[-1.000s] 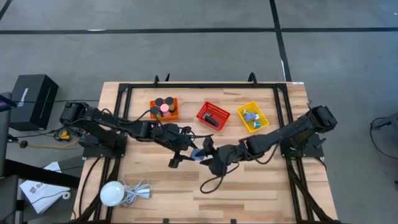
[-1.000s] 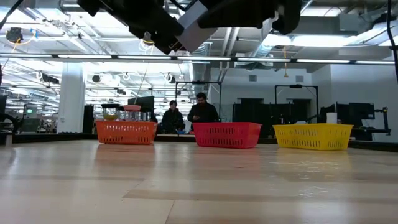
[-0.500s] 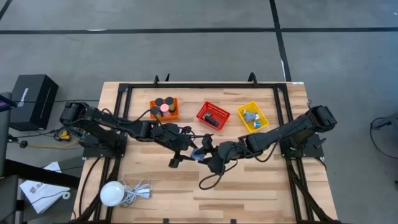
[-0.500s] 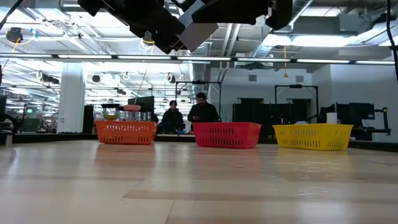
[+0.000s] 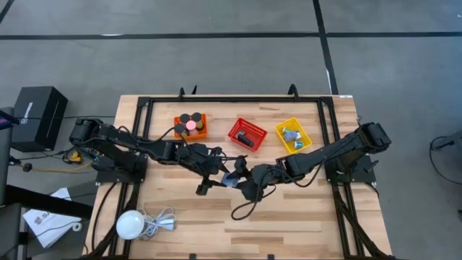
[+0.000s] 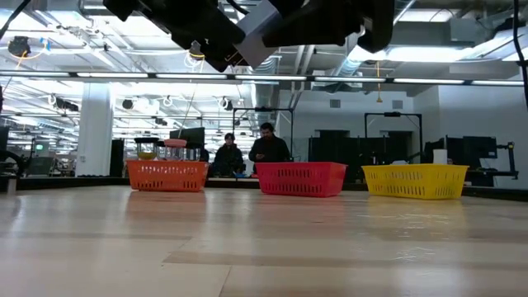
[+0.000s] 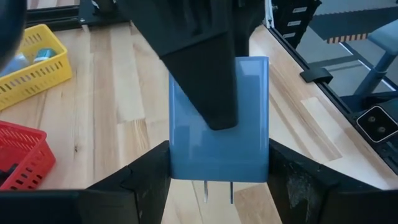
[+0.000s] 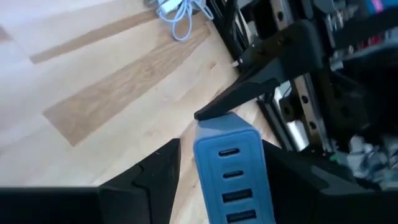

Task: Pick & Place Office items
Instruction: Put the light blue charger adapter into the yellow bin

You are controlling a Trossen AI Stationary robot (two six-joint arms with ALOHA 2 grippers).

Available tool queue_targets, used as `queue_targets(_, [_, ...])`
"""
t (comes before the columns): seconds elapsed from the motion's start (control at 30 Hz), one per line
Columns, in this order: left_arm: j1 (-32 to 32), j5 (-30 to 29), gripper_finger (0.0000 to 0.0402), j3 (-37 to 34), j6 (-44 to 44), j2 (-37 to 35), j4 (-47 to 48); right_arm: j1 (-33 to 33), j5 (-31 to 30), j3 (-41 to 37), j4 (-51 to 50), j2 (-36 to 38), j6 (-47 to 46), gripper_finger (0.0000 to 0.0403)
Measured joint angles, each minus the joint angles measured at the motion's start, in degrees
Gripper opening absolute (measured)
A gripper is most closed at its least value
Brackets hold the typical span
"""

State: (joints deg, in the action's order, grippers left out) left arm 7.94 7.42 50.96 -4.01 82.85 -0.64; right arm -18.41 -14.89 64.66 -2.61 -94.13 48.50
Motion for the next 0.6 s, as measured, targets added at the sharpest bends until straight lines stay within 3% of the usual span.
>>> queue_targets(0.27, [0.0,0.0,0.0225,0.0,0.4,0.0,-0.3,0.2,-0.1,0.0,1.2,0.0,8.7,0.0171])
queue_targets(0.47, [0.0,0.1,0.0228,0.0,0.7,0.0,-0.3,0.6,0.0,0.0,1.1,0.0,9.2,0.0122])
queue_targets(0.6, [0.0,0.1,0.0229,0.0,0.7,0.0,-0.3,0.6,0.0,0.0,1.1,0.0,9.3,0.0115])
